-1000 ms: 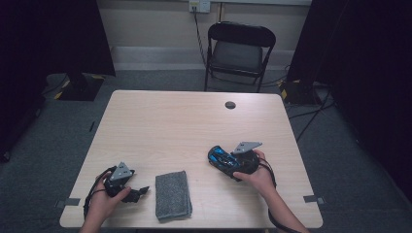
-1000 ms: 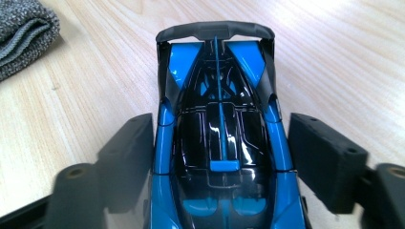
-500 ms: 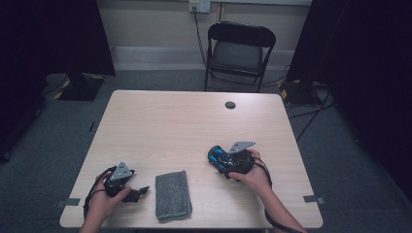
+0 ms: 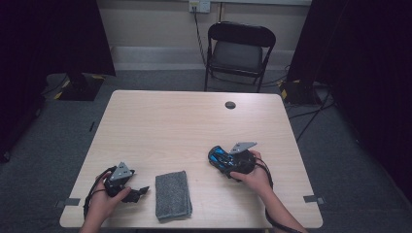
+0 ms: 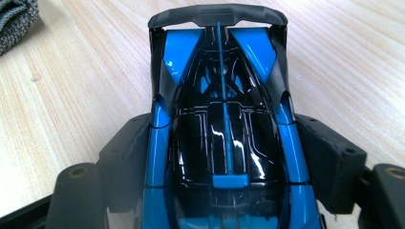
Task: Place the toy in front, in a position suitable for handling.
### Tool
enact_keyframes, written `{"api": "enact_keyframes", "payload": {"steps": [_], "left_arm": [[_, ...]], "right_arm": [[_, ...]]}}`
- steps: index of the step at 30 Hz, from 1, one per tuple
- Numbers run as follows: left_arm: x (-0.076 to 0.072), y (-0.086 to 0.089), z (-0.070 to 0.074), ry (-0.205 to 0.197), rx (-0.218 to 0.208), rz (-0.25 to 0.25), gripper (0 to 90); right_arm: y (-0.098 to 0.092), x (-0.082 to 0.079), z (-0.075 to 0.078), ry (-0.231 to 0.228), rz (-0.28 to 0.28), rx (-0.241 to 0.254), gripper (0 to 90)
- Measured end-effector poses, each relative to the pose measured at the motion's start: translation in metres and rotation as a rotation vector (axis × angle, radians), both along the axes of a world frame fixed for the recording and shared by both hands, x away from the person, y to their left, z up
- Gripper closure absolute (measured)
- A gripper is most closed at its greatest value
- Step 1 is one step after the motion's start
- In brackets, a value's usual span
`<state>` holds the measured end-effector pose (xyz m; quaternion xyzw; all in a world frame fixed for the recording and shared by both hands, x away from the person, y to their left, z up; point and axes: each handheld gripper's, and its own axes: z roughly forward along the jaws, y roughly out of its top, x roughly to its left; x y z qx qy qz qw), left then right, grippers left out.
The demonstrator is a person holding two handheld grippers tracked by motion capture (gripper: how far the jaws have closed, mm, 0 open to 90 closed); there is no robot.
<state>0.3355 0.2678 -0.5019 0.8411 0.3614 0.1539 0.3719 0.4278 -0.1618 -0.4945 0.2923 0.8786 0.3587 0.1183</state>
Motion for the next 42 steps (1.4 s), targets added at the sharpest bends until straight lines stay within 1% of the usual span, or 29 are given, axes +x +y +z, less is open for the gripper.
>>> {"api": "enact_keyframes", "payload": {"steps": [2,8,13,16,19,20,22,24,25,27,33,36,37,38,40,41,42], "left_arm": [[0.000,0.000,0.000,0.001,0.000,-0.001,12.7],[0.000,0.000,0.000,0.000,0.000,0.000,12.6],[0.000,0.000,0.000,0.000,0.000,0.000,12.6],[0.000,0.000,0.000,0.000,0.000,0.000,12.6],[0.000,0.000,0.000,0.000,0.000,0.000,12.7],[0.000,0.000,0.000,0.000,0.000,0.000,12.6],[0.000,0.000,0.000,0.000,0.000,0.000,12.7],[0.000,0.000,0.000,0.000,0.000,0.000,12.6],[0.000,0.000,0.000,0.000,0.000,0.000,12.7],[0.000,0.000,0.000,0.000,0.000,0.000,12.6],[0.000,0.000,0.000,0.000,0.000,0.000,12.6],[0.000,0.000,0.000,0.000,0.000,0.000,12.6],[0.000,0.000,0.000,0.000,0.000,0.000,12.7],[0.000,0.000,0.000,0.000,0.000,0.000,12.6],[0.000,0.000,0.000,0.000,0.000,0.000,12.6],[0.000,0.000,0.000,0.000,0.000,0.000,12.6],[0.000,0.000,0.000,0.000,0.000,0.000,12.6]], "right_arm": [[0.000,0.000,0.000,0.003,-0.002,-0.004,25.6],[0.003,-0.001,0.002,0.010,-0.037,-0.019,25.7],[0.001,-0.001,0.002,0.015,-0.064,-0.002,25.7],[0.000,-0.002,0.002,0.013,-0.069,0.003,25.7],[-0.002,-0.002,0.002,0.015,-0.082,0.018,25.8],[-0.003,-0.002,0.002,0.020,-0.085,0.016,25.8],[-0.004,-0.002,0.003,0.016,-0.088,0.016,25.8],[-0.006,-0.002,0.004,0.014,-0.104,0.021,25.8],[-0.007,-0.001,0.005,0.009,-0.111,0.028,25.8],[-0.010,-0.001,0.006,0.013,-0.130,0.046,25.8],[-0.016,0.002,0.007,0.029,-0.175,0.058,25.8],[-0.016,0.006,0.010,0.018,-0.200,0.061,27.0],[-0.016,0.006,0.012,0.021,-0.209,0.074,27.6],[-0.014,0.008,0.013,0.018,-0.214,0.068,27.7],[-0.008,0.009,0.014,0.005,-0.211,0.026,27.7],[-0.005,0.009,0.014,0.004,-0.211,0.022,27.7],[-0.003,0.010,0.014,0.009,-0.215,0.033,27.8]]}}
